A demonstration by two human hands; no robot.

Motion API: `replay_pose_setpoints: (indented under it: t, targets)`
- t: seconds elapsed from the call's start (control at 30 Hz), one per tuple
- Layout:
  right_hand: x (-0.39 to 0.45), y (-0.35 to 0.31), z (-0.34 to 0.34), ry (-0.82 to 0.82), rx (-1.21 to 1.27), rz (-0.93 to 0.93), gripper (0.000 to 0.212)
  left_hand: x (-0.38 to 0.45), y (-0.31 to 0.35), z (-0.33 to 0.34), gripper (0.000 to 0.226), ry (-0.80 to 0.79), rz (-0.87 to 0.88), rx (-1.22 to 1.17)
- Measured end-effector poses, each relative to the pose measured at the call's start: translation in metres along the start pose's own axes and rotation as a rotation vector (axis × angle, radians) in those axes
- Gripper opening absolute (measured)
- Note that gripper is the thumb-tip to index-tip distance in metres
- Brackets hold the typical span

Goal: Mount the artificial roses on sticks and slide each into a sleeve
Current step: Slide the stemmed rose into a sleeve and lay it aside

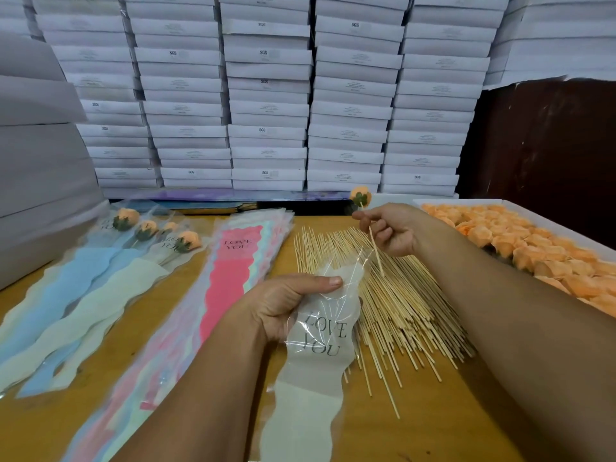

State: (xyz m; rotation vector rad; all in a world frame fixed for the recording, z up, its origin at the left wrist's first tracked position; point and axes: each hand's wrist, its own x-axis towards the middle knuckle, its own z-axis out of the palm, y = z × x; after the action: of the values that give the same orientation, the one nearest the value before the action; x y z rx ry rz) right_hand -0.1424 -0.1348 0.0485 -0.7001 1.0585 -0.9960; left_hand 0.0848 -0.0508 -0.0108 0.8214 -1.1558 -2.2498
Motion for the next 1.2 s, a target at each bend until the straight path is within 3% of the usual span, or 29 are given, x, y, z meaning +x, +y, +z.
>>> replay_pose_setpoints:
  t: [0.2,0.43,0.83,1.2]
  targets:
    - [0.011,-0.011,-0.002,0.022,-0.020,0.007,0.022,0.000,0.001,0.001,0.060,-0.111,-0.032,-0.026]
    - [0.021,-0.022,-0.009,0.118,0.050,-0.037,0.023,0.001,0.000,-0.002,0.053,-0.162,-0.031,-0.041]
    - [0.029,-0.032,-0.015,0.248,0.055,-0.135,0.021,-0.002,0.000,0.001,0.056,-0.107,-0.040,-0.047]
    - [0.022,-0.029,0.001,0.204,-0.046,-0.150,0.019,0.002,0.000,-0.002,0.057,-0.057,-0.016,-0.032]
